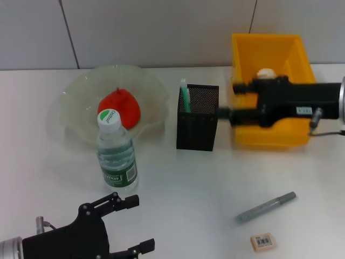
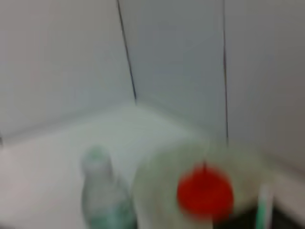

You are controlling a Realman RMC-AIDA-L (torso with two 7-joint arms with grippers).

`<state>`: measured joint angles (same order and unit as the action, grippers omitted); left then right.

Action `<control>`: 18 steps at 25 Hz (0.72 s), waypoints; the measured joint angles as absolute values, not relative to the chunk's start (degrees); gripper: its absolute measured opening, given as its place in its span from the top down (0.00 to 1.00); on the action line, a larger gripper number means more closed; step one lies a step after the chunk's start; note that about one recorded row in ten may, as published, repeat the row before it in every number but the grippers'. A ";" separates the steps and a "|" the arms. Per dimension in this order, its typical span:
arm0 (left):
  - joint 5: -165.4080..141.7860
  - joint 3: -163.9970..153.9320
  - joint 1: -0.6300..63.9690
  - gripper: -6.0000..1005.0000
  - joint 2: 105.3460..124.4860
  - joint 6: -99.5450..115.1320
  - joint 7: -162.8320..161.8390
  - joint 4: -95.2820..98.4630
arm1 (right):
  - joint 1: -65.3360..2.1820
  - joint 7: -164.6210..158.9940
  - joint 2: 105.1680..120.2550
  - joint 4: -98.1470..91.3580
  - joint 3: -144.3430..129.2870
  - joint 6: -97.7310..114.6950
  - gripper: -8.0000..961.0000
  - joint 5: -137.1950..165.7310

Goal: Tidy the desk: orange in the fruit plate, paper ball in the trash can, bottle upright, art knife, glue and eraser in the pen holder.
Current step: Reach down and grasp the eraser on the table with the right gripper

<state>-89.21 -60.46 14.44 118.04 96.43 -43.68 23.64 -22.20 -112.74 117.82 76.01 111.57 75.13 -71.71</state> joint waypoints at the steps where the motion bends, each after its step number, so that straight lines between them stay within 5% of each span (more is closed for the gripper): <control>1: -89.21 -60.47 14.46 0.18 118.03 96.42 -43.69 23.64 | -23.12 -117.56 117.52 78.76 111.58 78.09 0.23 -66.59; 11: -89.21 -60.47 14.66 0.18 118.03 96.44 -44.49 23.72 | -32.89 -129.00 116.80 90.77 109.89 108.67 0.20 -42.44; 18: -89.21 -60.47 14.68 0.18 118.03 96.37 -44.49 23.74 | -33.49 -124.83 117.68 90.86 98.42 110.01 0.21 -35.65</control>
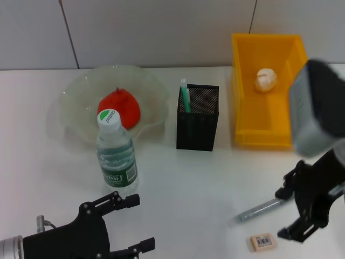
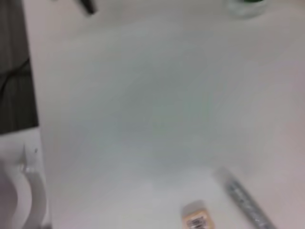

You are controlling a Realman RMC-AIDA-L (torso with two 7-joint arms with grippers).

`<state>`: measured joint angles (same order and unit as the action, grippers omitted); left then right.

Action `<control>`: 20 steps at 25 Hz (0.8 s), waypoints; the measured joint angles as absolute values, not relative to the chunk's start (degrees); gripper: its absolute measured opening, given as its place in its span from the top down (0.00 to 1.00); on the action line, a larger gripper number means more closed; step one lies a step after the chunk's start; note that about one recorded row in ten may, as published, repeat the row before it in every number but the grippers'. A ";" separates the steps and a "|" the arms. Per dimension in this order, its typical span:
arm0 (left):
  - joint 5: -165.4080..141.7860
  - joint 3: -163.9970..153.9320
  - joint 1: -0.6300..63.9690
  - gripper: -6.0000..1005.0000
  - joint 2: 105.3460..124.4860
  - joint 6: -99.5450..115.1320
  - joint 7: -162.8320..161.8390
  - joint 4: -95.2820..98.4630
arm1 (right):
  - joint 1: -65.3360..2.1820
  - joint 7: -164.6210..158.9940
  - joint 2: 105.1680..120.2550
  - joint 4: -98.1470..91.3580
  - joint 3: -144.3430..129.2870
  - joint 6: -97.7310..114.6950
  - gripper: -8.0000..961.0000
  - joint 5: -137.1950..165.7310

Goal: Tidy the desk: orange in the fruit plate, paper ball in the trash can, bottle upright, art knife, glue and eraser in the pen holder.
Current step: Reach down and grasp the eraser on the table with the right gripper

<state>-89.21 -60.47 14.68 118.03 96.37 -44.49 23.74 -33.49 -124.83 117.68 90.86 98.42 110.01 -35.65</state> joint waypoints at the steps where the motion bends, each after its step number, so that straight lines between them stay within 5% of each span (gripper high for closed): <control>1: -89.21 -60.47 14.68 0.18 118.04 96.35 -44.49 23.73 | -33.46 -124.10 117.97 90.73 97.02 109.89 0.21 -35.25; 20: -89.21 -60.47 14.17 0.18 118.03 96.38 -44.47 23.73 | -33.22 -120.99 118.99 84.58 85.97 103.05 0.28 -31.64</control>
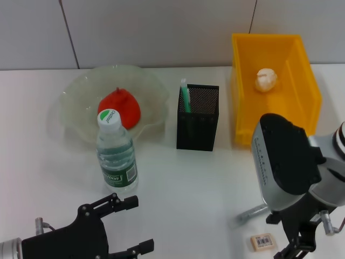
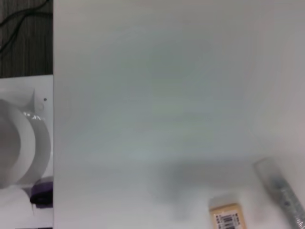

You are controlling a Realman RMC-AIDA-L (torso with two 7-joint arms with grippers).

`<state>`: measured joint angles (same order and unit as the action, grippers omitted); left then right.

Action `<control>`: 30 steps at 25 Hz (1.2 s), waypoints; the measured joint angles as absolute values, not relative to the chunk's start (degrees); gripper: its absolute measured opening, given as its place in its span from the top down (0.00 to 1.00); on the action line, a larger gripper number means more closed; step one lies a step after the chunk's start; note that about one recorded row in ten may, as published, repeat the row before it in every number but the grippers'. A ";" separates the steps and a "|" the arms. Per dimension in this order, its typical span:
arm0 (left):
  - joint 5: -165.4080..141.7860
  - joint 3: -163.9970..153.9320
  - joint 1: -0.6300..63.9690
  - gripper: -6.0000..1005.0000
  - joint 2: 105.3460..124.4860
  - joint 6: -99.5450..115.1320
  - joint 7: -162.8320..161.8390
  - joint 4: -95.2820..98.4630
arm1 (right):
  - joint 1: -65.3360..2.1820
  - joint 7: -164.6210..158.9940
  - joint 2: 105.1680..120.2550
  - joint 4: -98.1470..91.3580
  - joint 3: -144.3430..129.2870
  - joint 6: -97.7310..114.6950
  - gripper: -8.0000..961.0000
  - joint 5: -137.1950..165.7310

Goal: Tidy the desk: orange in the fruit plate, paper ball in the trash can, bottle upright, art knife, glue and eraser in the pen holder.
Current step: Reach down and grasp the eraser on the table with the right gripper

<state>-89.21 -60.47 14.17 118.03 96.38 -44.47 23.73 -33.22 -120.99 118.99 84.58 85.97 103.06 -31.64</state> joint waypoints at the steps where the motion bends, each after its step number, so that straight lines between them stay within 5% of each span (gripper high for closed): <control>1: -89.21 -60.47 14.15 0.18 118.04 96.34 -44.47 23.73 | -33.32 -120.99 118.99 84.10 85.76 102.86 0.29 -31.50; 8: -89.21 -60.47 14.19 0.18 118.04 96.34 -44.47 23.73 | -33.89 -121.00 119.12 81.91 84.84 100.14 0.31 -31.54; 13: -89.21 -60.47 14.27 0.18 118.03 96.34 -44.47 23.73 | -33.93 -121.00 119.25 80.34 82.33 97.67 0.53 -31.73; 30: -89.21 -60.47 14.21 0.18 118.03 96.40 -44.47 23.73 | -35.40 -121.00 119.26 75.88 80.34 93.78 0.54 -31.59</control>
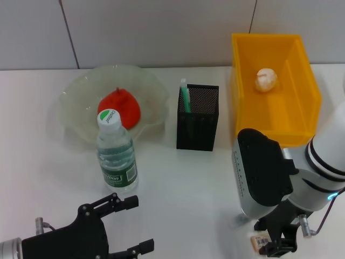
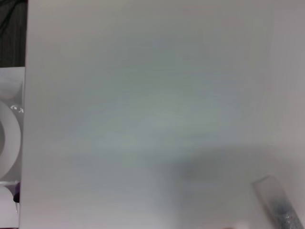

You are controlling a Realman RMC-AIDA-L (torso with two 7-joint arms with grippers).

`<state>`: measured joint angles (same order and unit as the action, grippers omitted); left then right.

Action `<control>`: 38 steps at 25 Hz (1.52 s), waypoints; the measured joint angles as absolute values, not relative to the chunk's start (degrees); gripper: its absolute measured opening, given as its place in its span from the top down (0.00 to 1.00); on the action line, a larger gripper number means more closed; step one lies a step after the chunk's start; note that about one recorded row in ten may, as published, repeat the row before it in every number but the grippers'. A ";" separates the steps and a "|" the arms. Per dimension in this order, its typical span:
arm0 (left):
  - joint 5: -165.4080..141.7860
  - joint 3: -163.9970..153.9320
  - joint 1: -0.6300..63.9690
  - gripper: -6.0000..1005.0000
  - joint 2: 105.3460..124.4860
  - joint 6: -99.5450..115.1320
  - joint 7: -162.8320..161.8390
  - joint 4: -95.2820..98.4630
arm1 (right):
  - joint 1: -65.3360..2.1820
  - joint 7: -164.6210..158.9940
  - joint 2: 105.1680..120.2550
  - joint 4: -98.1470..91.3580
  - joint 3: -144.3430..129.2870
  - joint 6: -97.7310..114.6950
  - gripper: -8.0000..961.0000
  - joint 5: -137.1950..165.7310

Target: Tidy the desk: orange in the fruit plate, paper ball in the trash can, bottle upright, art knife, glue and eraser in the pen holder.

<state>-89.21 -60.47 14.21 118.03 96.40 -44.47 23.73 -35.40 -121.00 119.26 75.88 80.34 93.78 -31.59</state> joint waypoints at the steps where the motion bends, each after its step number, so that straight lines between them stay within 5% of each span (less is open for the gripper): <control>1: -89.21 -60.47 14.22 0.18 118.04 96.40 -44.47 23.73 | -35.48 -121.00 119.26 75.73 80.34 93.71 0.54 -31.60; 8: -89.21 -60.47 14.24 0.18 118.03 96.42 -44.47 23.73 | -35.70 -120.99 119.26 75.13 80.33 93.34 0.54 -31.64; 13: -89.21 -60.47 14.42 0.18 118.04 96.42 -44.47 23.73 | -35.76 -120.96 119.26 74.65 80.54 93.50 0.73 -31.47; 28: -89.21 -60.47 14.44 0.18 118.03 96.72 -44.47 23.73 | -35.84 -121.08 119.20 83.26 88.49 98.06 0.73 -34.91; 38: -89.21 -60.47 14.41 0.18 118.04 96.78 -44.47 23.82 | -35.57 -133.38 119.13 88.80 95.91 75.66 0.72 -33.92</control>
